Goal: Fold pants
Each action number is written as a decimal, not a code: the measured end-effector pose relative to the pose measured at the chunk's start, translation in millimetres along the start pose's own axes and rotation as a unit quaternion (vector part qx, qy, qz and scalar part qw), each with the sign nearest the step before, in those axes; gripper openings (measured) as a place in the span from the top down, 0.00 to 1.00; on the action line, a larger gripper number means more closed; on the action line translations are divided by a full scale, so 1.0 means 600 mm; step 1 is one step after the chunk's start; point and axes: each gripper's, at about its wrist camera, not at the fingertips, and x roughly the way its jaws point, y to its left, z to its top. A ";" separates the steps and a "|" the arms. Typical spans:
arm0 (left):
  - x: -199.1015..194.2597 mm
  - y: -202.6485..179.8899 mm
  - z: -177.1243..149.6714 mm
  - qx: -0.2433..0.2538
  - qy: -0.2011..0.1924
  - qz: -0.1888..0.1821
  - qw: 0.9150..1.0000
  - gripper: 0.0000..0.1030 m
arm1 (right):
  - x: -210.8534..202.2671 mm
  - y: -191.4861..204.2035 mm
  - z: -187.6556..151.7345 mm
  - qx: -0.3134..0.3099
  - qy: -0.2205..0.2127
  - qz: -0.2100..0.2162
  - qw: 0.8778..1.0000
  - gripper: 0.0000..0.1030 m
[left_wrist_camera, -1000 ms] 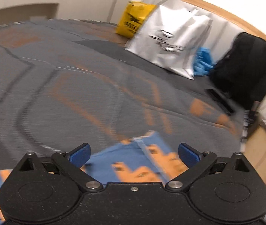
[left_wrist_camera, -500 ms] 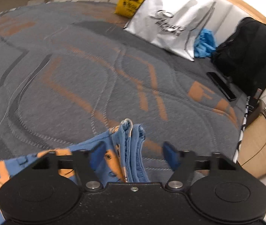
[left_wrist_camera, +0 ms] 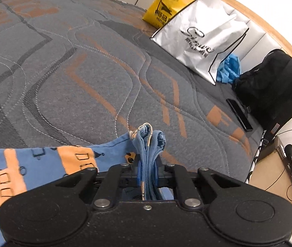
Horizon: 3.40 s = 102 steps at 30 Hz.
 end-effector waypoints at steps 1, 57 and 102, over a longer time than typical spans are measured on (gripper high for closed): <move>-0.010 0.003 0.000 0.000 -0.004 0.000 1.000 0.88 | -0.003 0.005 0.003 -0.007 -0.006 -0.003 1.000 0.71; -0.308 0.305 -0.117 -0.060 -0.095 0.077 0.991 0.89 | -0.024 0.199 0.159 0.016 -0.037 0.268 0.963 0.82; -0.305 0.347 -0.205 -0.036 -0.184 0.353 0.917 0.00 | 0.260 0.132 0.149 -0.108 0.008 0.078 0.991 0.00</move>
